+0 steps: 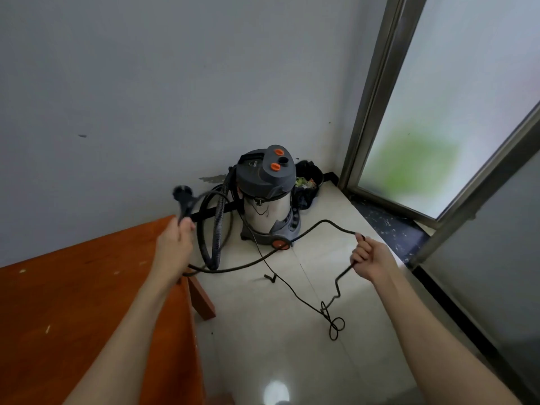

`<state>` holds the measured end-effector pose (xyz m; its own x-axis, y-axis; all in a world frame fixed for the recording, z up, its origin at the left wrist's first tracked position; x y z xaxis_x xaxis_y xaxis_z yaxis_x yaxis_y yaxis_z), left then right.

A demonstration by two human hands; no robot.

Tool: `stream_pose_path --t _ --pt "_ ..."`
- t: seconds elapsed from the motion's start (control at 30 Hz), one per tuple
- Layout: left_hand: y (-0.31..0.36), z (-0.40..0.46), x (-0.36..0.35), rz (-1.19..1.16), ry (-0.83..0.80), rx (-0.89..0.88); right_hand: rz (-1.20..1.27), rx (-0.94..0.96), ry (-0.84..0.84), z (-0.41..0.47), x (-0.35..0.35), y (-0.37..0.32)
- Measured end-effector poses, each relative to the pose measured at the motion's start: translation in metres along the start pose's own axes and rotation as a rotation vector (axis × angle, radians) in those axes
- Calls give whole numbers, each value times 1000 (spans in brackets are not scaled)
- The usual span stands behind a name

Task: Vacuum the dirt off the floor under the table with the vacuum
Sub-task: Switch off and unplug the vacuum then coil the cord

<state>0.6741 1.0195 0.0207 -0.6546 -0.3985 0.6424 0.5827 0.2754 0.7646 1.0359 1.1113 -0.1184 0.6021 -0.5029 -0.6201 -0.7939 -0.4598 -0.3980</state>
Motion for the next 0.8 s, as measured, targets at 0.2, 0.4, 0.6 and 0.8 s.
stream_pose_path --t 0.2,0.4,0.6,0.8 --pt "-1 -22 -71 -80 -209 113 -333 86 -356 -44 -97 32" --pt "-3 -18 -70 -331 -169 240 -1680 806 83 -62 -116 -4" --pt "8 -2 -28 -360 -17 201 -1994 900 -109 -60 -123 22" --pt "9 11 7 -405 181 166 -1321 12 -734 -68 -117 89"
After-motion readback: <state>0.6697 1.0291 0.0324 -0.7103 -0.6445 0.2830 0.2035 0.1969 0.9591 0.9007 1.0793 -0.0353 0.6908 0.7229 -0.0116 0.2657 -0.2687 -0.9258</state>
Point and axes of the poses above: each hand's wrist, its own z-axis towards the middle knuckle, its own x-axis out of the back of the hand, y = z × x, the point moved 9 cm from there along z, towards the middle knuckle, and after that the axes turned 6 degrees about z, right-handed, at the moved point
